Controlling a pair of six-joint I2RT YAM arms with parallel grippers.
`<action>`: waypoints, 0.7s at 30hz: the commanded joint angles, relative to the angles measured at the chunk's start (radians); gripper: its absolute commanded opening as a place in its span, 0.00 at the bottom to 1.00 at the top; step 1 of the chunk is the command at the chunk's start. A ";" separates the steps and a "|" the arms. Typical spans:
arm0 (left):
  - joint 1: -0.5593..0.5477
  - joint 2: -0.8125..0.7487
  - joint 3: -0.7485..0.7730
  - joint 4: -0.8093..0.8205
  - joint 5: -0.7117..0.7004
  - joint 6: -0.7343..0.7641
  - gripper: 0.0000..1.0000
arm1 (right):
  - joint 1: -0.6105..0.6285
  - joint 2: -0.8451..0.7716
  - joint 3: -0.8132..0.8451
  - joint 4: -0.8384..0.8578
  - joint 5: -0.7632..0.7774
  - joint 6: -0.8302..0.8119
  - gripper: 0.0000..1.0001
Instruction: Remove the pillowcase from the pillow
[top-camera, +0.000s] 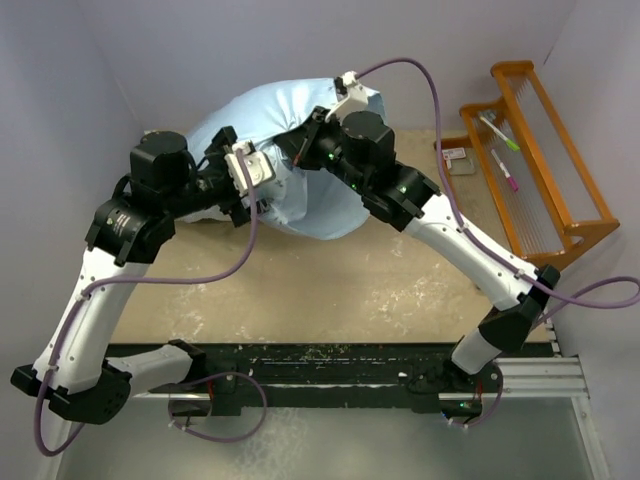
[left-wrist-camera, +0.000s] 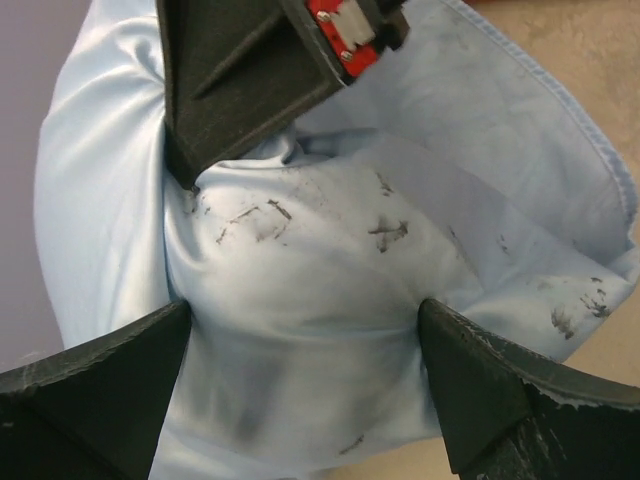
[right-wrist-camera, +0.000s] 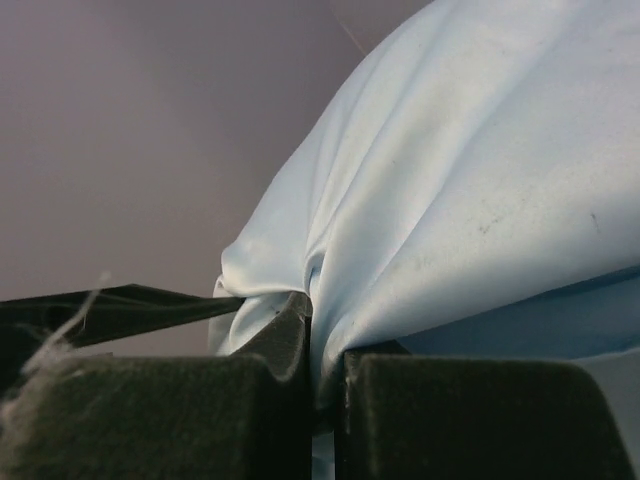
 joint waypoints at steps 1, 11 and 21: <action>-0.003 0.060 0.082 0.041 -0.065 -0.101 1.00 | 0.119 -0.047 0.204 0.084 0.218 -0.103 0.00; -0.003 0.109 0.183 0.052 -0.006 -0.152 0.77 | 0.398 -0.097 0.253 0.201 0.643 -0.413 0.00; -0.002 0.105 0.148 0.125 -0.220 -0.156 0.00 | 0.359 -0.014 0.405 0.076 0.439 -0.482 0.00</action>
